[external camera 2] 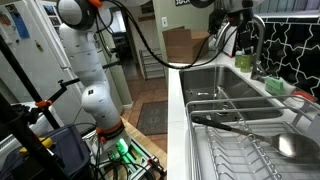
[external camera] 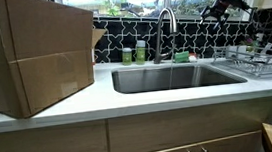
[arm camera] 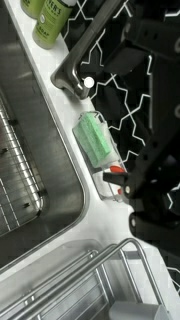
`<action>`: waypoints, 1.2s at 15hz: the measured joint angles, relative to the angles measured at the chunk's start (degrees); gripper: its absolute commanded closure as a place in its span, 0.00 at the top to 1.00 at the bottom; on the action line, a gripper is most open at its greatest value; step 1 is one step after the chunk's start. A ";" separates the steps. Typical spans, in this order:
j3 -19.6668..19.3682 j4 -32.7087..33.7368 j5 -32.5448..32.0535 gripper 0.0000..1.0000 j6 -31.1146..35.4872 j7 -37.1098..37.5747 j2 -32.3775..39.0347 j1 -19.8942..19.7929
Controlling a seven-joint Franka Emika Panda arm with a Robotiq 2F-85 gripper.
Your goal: Turn the faucet off
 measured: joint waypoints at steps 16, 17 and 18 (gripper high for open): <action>12.75 25.47 9.64 1.00 -0.59 -24.03 27.04 -9.28; 13.35 26.20 9.64 1.00 -0.59 -25.04 27.65 -9.53; 13.93 26.89 9.64 1.00 -0.59 -25.96 28.26 -9.71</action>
